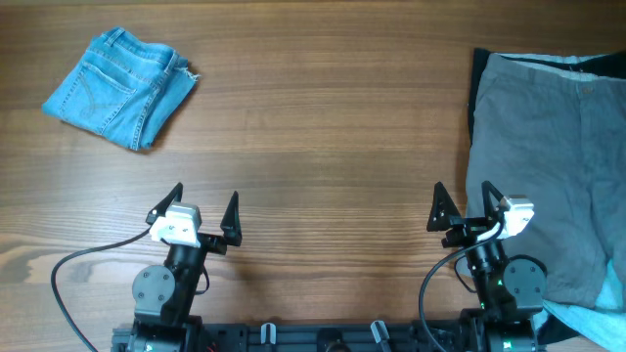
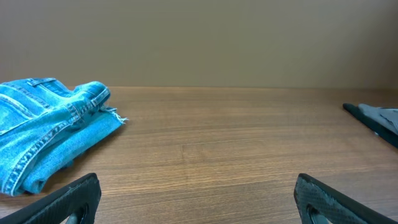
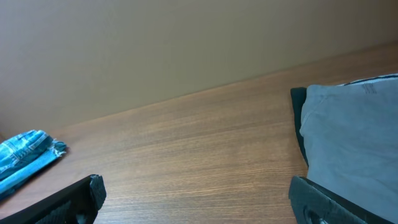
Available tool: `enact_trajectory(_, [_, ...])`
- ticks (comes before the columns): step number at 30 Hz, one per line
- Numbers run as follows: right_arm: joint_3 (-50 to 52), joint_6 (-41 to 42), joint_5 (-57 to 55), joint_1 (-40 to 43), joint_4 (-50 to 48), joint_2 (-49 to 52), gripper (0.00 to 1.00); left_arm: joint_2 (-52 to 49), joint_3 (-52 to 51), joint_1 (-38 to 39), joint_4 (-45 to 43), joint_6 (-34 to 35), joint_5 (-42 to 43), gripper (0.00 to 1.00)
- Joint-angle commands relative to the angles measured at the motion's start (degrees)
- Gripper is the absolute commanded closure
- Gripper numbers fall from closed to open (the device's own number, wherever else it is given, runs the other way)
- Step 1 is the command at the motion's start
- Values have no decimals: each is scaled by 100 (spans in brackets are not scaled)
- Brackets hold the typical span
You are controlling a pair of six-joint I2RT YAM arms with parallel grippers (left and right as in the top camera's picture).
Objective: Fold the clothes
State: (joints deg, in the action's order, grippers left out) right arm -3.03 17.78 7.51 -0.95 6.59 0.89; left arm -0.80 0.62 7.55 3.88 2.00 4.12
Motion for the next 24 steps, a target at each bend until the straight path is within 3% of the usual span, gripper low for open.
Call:
enact_trajectory(1, [-22,42,44,28,-20,-46,0,42,-31,-31,26,13,-59,0])
enact_trajectory(12, [-22,85,50,28,-20,-46,0,42,-31,-33,-107,11,-59,0])
enact_trajectory(19, [-22,1646,-70,28,-20,-46,0,37,-31,-28,-28,7,-61,0])
enact_trajectory(24, [-28,1941,96,28,-15,-20,0,37,-31,-26,-26,13,240,0])
